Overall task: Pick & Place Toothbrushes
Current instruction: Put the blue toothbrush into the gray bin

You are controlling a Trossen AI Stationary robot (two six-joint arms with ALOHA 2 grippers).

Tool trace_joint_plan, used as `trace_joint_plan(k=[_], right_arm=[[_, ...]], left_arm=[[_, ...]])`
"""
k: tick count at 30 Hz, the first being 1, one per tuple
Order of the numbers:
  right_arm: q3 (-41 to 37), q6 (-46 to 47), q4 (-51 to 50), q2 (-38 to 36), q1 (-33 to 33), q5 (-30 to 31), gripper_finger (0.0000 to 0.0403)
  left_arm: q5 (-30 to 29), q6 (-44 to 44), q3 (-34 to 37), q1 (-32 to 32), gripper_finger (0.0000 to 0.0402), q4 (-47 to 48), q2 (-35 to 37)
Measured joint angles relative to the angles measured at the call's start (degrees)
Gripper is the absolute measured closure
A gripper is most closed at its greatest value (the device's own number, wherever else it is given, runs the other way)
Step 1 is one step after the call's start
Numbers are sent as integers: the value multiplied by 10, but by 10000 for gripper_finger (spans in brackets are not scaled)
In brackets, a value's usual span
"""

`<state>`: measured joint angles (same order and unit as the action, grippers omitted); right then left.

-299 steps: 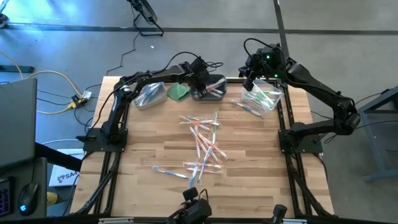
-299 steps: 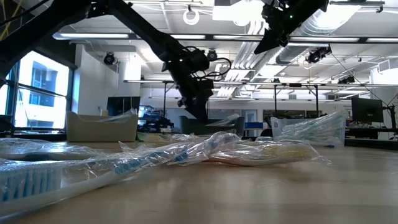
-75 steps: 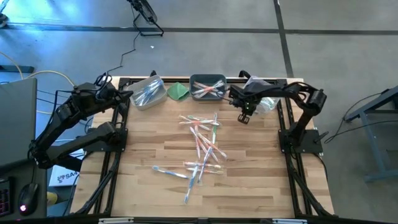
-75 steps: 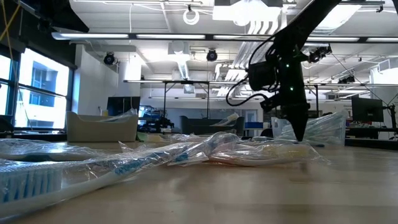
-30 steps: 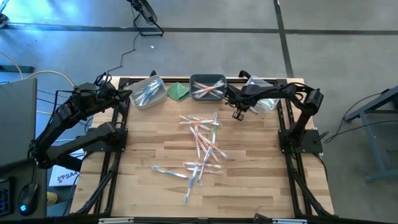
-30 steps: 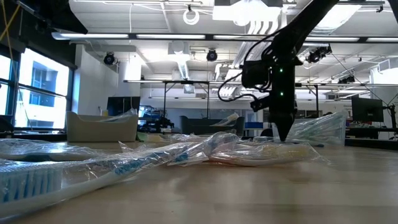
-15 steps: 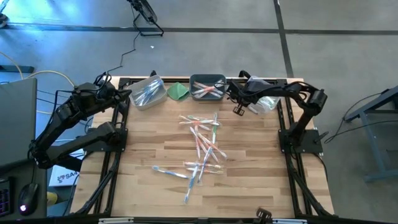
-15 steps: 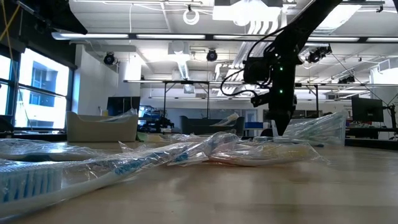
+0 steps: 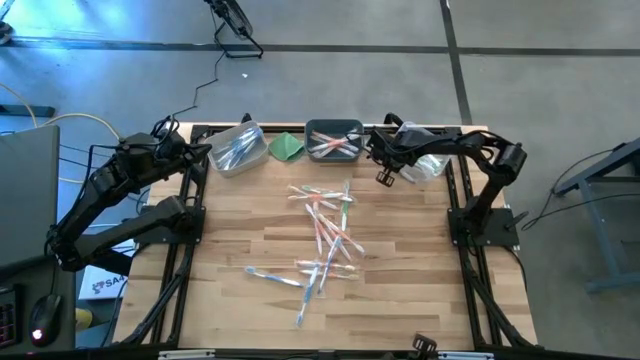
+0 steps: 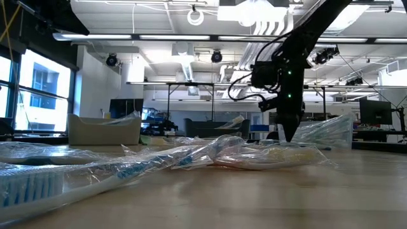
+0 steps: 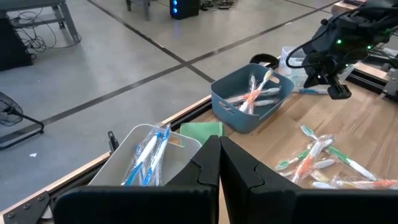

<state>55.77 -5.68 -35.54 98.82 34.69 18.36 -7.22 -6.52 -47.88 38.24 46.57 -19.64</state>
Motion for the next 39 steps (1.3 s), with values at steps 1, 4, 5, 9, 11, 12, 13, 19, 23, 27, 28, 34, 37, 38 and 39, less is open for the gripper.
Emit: trace_joint_plan(k=[1,4,5,9,11,12,13,19,23,27,28,34,37,38,39], right_arm=[[-6,0,3,0,2,-1,400],[-23,-1,11,0,3,1,400],[-27,0,15,0,3,4,400],[-29,12,11,0,3,-2,400],[-29,10,8,0,-3,-9,400],[-29,10,4,0,-7,-12,400],[-29,9,-2,-1,-12,-14,400],[-29,10,-46,-1,-53,-27,400],[-29,17,-68,-5,-88,-40,400],[-32,39,-72,-11,-119,-113,400],[-31,46,-69,-11,-128,-126,400],[-32,63,-74,-13,-172,-142,400],[-28,76,-82,-17,-182,-134,400],[-25,76,-86,-22,-182,-134,400],[-21,76,-90,-28,-181,-131,400]], left_arm=[[0,0,0,0,402,0,0],[0,0,0,0,402,1,0],[0,0,0,0,402,1,0],[0,0,0,0,402,1,0],[0,0,0,0,402,1,0],[0,0,0,0,402,1,0],[0,0,0,0,402,1,0],[0,0,0,0,402,1,0],[0,0,0,0,402,1,0],[0,0,0,0,402,1,0],[0,0,0,0,402,1,0],[1,0,0,0,402,1,0],[1,0,0,0,402,3,0],[1,0,0,0,402,3,0],[1,0,0,0,402,3,0]])
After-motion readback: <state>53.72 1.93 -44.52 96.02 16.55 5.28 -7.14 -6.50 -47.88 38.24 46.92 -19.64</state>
